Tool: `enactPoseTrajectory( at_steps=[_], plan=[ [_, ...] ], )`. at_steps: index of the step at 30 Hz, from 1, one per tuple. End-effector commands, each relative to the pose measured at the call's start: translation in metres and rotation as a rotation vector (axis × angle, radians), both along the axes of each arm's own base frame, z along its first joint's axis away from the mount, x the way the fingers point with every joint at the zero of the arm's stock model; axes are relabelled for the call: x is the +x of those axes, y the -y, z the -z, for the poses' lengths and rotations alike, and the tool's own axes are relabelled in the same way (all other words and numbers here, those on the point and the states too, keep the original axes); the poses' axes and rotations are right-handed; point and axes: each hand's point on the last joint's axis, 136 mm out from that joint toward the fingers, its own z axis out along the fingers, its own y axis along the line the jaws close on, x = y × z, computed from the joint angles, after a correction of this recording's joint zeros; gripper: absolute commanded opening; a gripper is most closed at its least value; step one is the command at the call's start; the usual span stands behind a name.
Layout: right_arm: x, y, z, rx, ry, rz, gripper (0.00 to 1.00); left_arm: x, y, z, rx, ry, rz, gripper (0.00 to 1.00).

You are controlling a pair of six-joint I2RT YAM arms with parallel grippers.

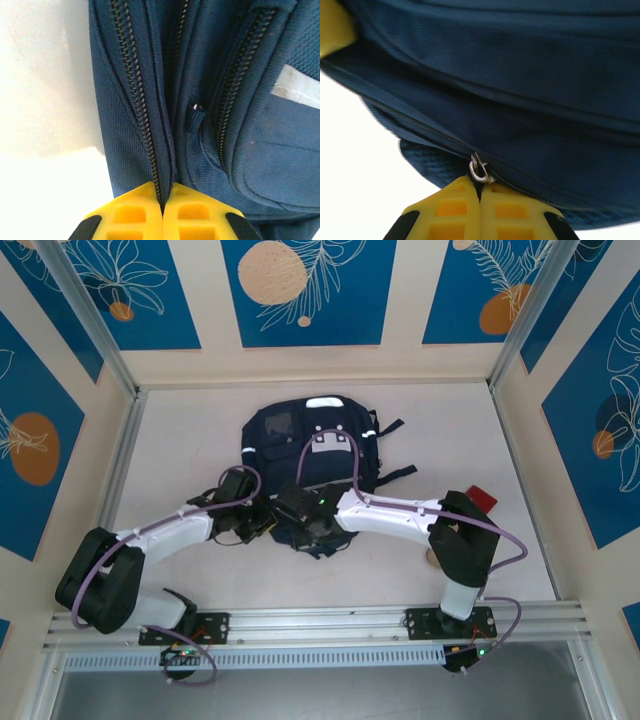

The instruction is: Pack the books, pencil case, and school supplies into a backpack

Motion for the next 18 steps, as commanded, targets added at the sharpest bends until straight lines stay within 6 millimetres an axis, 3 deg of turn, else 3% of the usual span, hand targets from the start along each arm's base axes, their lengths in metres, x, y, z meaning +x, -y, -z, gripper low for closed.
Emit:
enactPoseTrajectory(
  at_steps=[1, 6, 10, 13, 15, 18],
  plan=[
    [-0.007, 0.088, -0.003, -0.303, 0.029, 0.130, 0.00, 0.008, -0.023, -0.002, 0.123, 0.037, -0.029, 0.00],
    [-0.003, 0.112, -0.002, -0.323, 0.030, 0.175, 0.00, 0.007, -0.025, -0.003, 0.135, 0.042, -0.028, 0.00],
    [0.002, 0.099, -0.005, -0.221, 0.029, 0.122, 0.00, 0.007, -0.026, -0.003, 0.138, 0.041, -0.029, 0.00],
    [0.000, 0.074, -0.004, -0.103, 0.002, 0.004, 0.00, 0.006, -0.025, -0.003, 0.136, 0.042, -0.024, 0.00],
    [-0.002, 0.063, -0.003, -0.058, -0.015, -0.031, 0.07, 0.007, -0.024, -0.004, 0.131, 0.042, -0.021, 0.00],
    [0.000, 0.063, 0.004, -0.067, -0.029, -0.025, 0.14, 0.006, -0.022, -0.005, 0.123, 0.043, -0.016, 0.00]
  ],
)
